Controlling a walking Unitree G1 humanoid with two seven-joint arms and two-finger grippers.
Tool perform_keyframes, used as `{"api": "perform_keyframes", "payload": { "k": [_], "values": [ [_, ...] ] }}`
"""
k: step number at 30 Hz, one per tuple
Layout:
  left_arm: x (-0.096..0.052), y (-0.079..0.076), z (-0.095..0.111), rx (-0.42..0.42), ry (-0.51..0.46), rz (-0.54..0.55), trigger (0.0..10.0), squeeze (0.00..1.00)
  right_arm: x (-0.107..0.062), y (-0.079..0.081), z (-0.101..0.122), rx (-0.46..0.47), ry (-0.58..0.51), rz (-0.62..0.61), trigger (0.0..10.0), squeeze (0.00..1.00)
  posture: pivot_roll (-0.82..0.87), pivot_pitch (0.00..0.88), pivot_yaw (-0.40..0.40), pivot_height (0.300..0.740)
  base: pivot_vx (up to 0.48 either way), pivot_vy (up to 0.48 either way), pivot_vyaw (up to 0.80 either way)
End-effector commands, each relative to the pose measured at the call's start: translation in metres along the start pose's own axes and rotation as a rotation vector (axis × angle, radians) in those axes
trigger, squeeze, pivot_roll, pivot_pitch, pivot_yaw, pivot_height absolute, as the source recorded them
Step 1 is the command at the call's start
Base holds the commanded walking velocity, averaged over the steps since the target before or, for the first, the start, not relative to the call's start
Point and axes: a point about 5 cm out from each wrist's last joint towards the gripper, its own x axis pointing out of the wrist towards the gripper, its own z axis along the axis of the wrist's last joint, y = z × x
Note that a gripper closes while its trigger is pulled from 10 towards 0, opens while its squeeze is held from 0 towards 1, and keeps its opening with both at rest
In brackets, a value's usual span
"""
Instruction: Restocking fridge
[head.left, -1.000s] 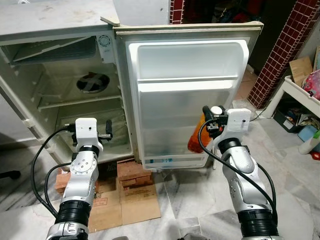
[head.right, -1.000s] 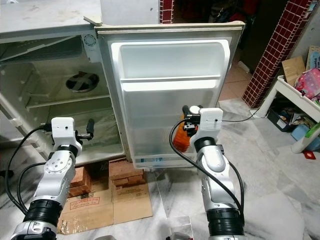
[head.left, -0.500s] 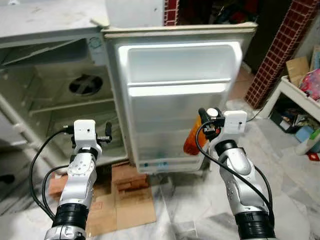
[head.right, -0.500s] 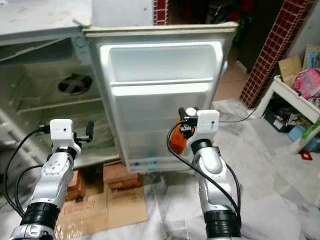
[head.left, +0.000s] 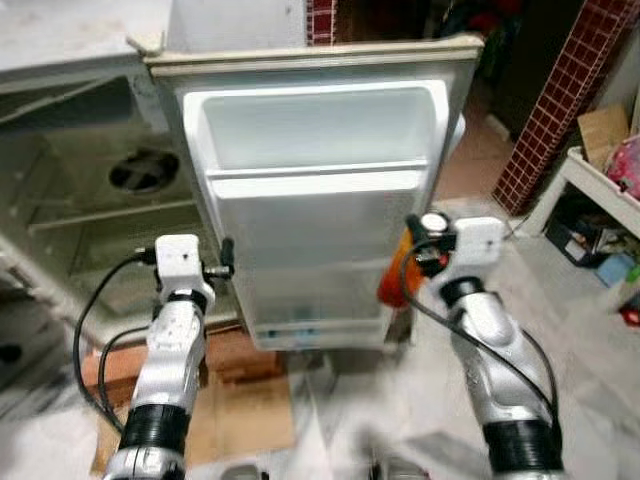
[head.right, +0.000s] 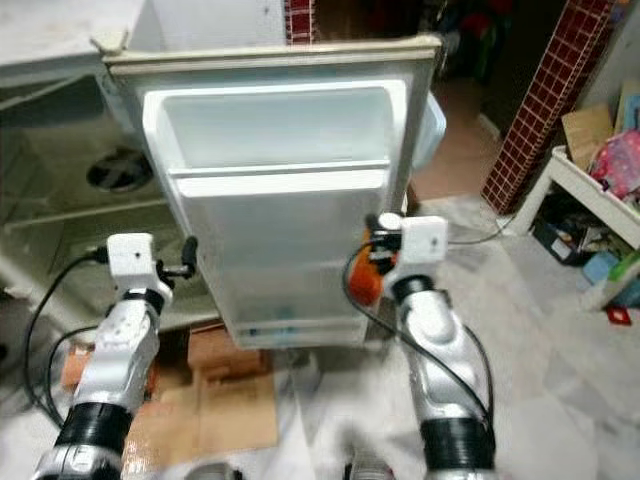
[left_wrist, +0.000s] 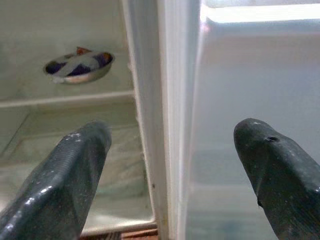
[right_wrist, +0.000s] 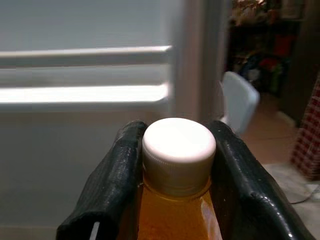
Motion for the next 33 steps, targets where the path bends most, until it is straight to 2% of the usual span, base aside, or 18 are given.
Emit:
{"api": "perform_keyframes", "payload": {
  "k": [1, 10, 16, 20, 26, 33],
  "values": [
    [-0.002, 0.011, -0.001, 0.007, 0.013, 0.038, 10.0, 0.00, 0.003, 0.009, 0.008, 0.013, -0.036, 0.027, 10.0, 0.00, -0.05, 0.000, 0.016, 0.740, 0.000, 0.000, 0.00],
    [-0.011, 0.022, -0.005, 0.011, 0.044, 0.037, 10.0, 0.00, 0.000, 0.012, 0.005, 0.024, -0.030, 0.030, 10.0, 0.00, -0.04, 0.000, 0.018, 0.740, 0.000, 0.000, 0.00],
    [-0.014, 0.020, -0.007, 0.016, 0.070, 0.013, 10.0, 0.00, 0.003, 0.013, 0.007, 0.027, -0.036, 0.038, 10.0, 0.00, -0.04, 0.000, 0.017, 0.740, 0.000, 0.000, 0.00],
    [-0.015, 0.021, -0.008, 0.003, 0.080, 0.034, 10.0, 0.00, 0.003, 0.010, 0.006, 0.027, -0.034, 0.036, 10.0, 0.00, -0.04, 0.000, 0.018, 0.710, 0.000, 0.000, 0.00],
    [-0.011, 0.014, -0.005, -0.006, 0.071, 0.021, 10.0, 0.00, 0.002, 0.015, 0.007, 0.032, -0.038, 0.044, 10.0, 0.00, -0.04, 0.000, 0.021, 0.670, 0.000, 0.000, 0.00],
    [-0.011, 0.017, -0.005, -0.009, 0.088, 0.059, 10.0, 0.00, 0.001, 0.012, 0.006, 0.030, -0.033, 0.041, 10.0, 0.00, -0.04, 0.008, 0.022, 0.625, 0.000, 0.000, 0.00]
  ]
}}
